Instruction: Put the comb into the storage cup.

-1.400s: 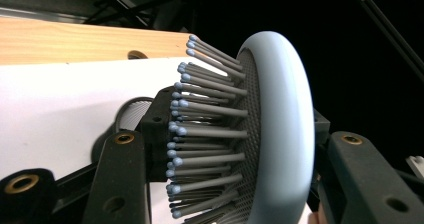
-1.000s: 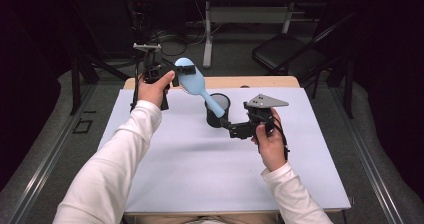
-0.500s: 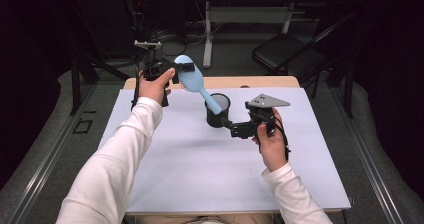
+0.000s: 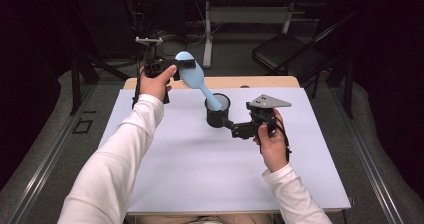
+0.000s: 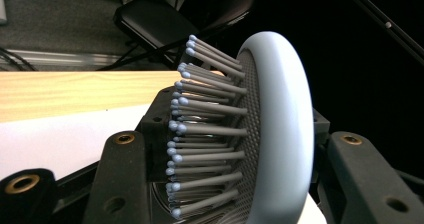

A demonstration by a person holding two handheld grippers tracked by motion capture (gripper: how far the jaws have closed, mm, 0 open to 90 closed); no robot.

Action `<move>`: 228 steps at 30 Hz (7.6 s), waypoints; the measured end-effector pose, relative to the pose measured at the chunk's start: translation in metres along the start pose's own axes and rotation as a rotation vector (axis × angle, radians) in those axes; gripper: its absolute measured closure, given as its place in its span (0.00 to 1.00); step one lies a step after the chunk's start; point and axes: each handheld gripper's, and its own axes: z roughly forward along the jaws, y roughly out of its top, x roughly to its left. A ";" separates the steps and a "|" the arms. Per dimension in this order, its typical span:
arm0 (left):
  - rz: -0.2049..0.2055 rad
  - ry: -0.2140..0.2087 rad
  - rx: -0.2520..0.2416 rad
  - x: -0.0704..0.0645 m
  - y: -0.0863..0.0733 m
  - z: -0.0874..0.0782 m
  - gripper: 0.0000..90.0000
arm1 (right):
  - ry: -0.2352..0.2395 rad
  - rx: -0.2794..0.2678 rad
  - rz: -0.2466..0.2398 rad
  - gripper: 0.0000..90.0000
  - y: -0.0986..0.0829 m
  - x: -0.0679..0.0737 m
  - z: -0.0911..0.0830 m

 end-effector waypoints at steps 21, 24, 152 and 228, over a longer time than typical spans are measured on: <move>0.032 0.036 -0.021 -0.004 0.005 0.008 0.55 | 0.005 -0.013 0.010 0.00 0.002 -0.002 -0.002; 0.034 0.046 -0.021 -0.004 0.006 0.008 0.55 | 0.004 -0.014 0.012 0.00 0.002 -0.003 -0.002; 0.325 0.234 0.103 -0.025 -0.029 0.082 0.54 | 0.008 -0.013 0.005 0.02 0.004 -0.006 -0.007; 0.301 0.213 0.117 -0.023 -0.051 0.108 0.47 | 0.003 -0.016 0.010 0.02 0.004 -0.007 -0.008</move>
